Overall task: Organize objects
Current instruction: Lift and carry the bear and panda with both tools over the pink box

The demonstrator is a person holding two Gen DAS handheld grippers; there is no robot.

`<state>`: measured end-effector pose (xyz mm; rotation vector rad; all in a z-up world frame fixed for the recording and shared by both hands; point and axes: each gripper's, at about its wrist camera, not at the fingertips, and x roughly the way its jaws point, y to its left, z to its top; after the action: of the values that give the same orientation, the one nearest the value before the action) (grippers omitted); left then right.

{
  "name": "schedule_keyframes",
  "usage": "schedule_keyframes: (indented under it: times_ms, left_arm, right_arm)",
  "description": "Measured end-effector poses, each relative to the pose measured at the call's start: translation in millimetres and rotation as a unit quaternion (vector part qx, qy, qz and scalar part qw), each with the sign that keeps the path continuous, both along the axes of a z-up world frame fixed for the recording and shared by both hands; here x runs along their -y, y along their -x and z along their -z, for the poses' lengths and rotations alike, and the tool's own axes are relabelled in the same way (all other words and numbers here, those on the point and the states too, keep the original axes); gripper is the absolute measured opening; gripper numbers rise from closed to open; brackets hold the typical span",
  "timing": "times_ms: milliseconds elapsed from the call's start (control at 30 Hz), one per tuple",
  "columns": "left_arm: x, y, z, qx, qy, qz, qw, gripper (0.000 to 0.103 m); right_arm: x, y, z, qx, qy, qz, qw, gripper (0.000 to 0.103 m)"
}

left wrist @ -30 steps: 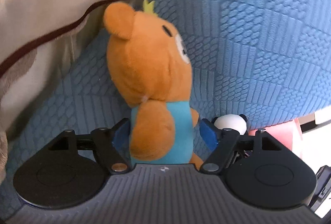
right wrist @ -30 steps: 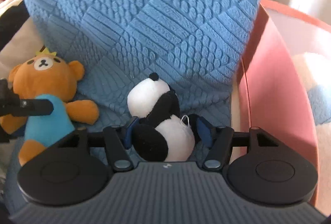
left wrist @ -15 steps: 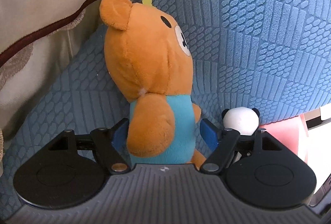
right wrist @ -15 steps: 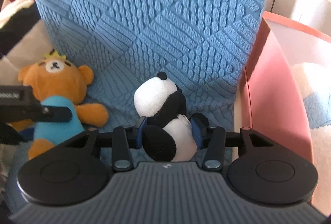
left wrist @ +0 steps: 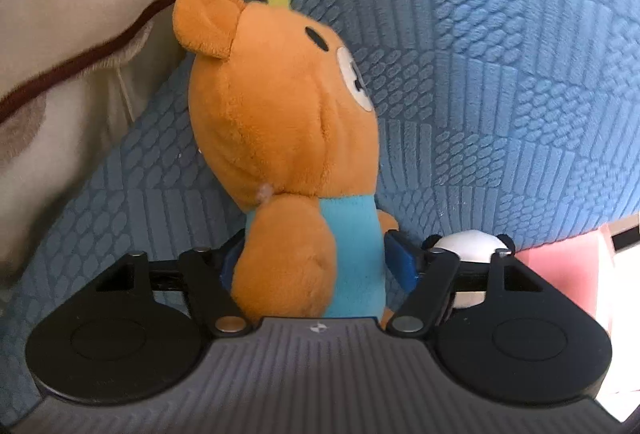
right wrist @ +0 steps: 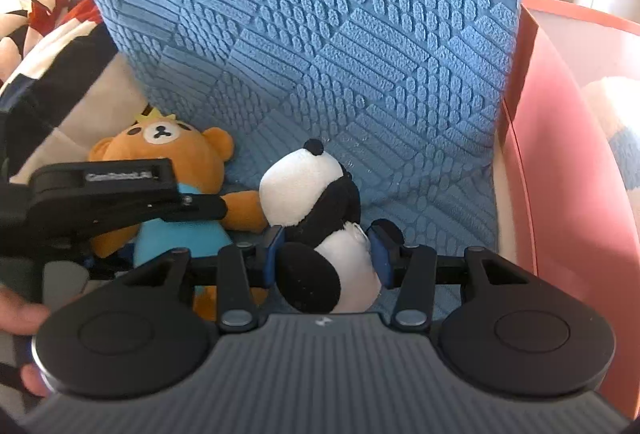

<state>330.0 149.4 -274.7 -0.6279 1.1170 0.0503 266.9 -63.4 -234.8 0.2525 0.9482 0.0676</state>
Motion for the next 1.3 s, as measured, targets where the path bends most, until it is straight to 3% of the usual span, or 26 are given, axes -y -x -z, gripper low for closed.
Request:
schedule_keyframes:
  times_ms: [200,467,633,900,1300]
  left_arm:
    - [13.3,5.9,-1.4,0.015,-0.014,0.020,0.9996,0.065]
    - [27.1,30.2,-13.0,0.037,-0.017,0.054,0.9977,0.065]
    - [32.7,53.5,-19.6,0.045,-0.008,0.064,0.9969,0.065]
    - [25.8,100.5,-36.8,0.064,-0.010,0.065,0.9958,0.065]
    - [46.3,156.9,-59.1,0.082,0.022,0.063,0.9944,0.065]
  right_arm:
    - [11.4,21.9,-6.7,-0.004,-0.015,0.014,1.000,0.049]
    - [18.2,32.8,-18.2,-0.002,0.015,0.013,1.000,0.049]
    - [23.3,50.9,-25.7,-0.007,-0.008,0.022,1.000,0.049]
    - [20.3,80.4,-40.4,-0.014,-0.029,0.037,0.999,0.049]
    - [25.1,126.4,-61.4,-0.025,-0.040,0.036,0.998,0.049]
